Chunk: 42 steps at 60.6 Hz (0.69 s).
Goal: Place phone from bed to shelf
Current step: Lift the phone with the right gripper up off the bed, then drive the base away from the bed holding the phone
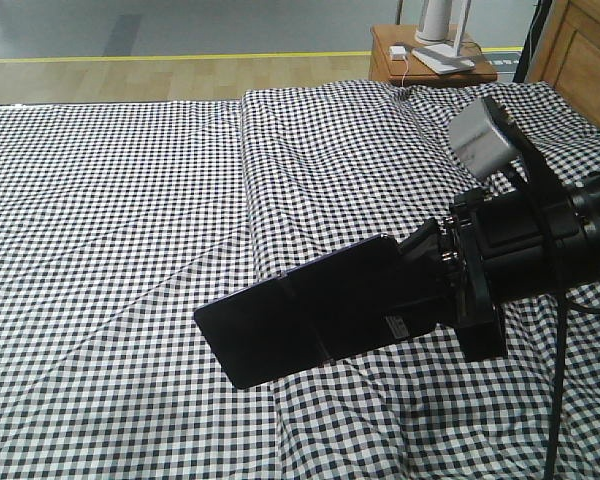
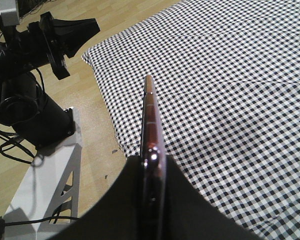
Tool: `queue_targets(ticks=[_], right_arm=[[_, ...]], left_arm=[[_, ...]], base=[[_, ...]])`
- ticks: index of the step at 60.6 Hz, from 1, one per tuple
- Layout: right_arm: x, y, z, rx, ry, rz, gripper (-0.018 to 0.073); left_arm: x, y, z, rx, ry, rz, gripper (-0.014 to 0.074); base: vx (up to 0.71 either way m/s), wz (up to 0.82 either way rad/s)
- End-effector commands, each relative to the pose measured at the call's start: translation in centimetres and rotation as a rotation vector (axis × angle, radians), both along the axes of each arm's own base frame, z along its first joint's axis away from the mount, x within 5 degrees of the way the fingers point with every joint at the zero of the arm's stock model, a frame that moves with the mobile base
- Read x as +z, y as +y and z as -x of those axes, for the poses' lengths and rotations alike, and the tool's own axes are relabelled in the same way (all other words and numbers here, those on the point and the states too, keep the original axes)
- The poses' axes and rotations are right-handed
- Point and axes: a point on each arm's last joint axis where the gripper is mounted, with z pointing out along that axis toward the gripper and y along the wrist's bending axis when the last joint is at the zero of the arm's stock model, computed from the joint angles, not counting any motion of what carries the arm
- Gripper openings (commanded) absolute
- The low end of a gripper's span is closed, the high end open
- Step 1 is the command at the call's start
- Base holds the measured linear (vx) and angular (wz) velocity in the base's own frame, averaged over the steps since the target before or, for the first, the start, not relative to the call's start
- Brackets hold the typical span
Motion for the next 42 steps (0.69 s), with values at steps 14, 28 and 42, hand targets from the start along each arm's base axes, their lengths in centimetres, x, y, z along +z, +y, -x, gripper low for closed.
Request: queue_targets(ticks=[14, 28, 42], right_arm=[[2.07, 0.21, 1.17, 0.050, -0.005, -0.095, -0.0003], [2.07, 0.21, 1.17, 0.050, -0.005, -0.095, -0.0003], [2.07, 0.21, 1.17, 0.051, -0.006, -0.095, -0.0003]], left_arm=[[1.50, 0.00, 0.13, 0.002, -0.107, 0.006, 0.0001], [1.50, 0.00, 0.13, 0.002, -0.107, 0.006, 0.0001], [1.50, 0.00, 0.13, 0.002, -0.107, 0.006, 0.0001]], base=[[0.00, 0.01], [-0.02, 0.08], [-0.06, 0.24]])
